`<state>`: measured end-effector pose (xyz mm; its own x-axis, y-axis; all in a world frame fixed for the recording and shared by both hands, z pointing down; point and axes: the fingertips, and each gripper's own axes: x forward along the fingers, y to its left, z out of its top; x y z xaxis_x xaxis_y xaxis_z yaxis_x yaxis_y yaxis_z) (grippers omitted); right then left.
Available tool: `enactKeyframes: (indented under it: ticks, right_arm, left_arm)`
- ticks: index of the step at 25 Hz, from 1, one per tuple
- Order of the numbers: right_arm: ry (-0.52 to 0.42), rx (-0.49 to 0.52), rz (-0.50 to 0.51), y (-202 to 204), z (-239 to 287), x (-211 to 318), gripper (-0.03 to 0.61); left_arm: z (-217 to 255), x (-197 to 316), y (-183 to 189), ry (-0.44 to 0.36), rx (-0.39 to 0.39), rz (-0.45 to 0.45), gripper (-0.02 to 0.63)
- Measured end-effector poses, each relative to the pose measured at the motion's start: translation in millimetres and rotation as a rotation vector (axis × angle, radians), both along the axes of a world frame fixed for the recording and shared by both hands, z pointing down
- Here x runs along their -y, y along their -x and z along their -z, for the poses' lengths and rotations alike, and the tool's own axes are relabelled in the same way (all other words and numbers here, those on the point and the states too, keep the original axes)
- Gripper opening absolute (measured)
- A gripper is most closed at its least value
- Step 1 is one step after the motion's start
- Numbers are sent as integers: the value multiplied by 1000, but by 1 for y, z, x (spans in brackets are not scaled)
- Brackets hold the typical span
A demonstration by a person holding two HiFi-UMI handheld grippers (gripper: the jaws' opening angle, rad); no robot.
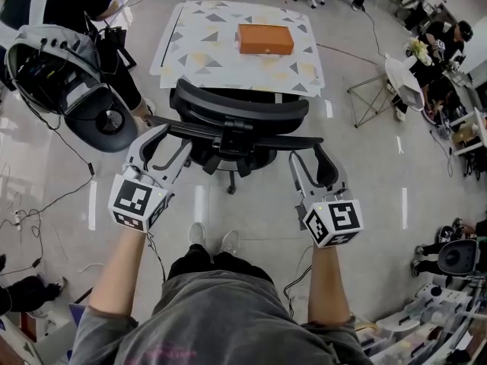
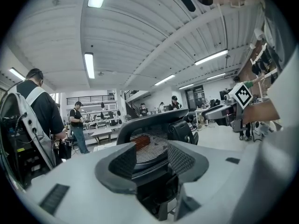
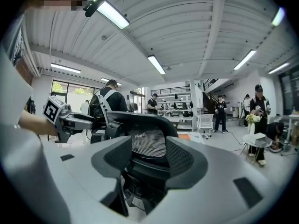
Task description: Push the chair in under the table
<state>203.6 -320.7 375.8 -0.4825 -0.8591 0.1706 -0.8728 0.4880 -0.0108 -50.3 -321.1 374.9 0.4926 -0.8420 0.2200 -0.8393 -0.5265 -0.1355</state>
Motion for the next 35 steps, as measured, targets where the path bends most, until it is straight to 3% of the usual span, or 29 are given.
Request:
enactKeyframes:
  ticks: [14,22,35]
  right_arm:
    - [-6,36,-82,36,17,-31,230]
    - [-18,40,-99,55,25,-46,222]
    - [-39,37,-92,76,32,-63,113]
  left_arm:
    - [18,-20,22,-14,-60,-102,193]
    - [23,-25,37,-25,-93,-132,146]
    - [36,-32,41,-57,-134,-176,37]
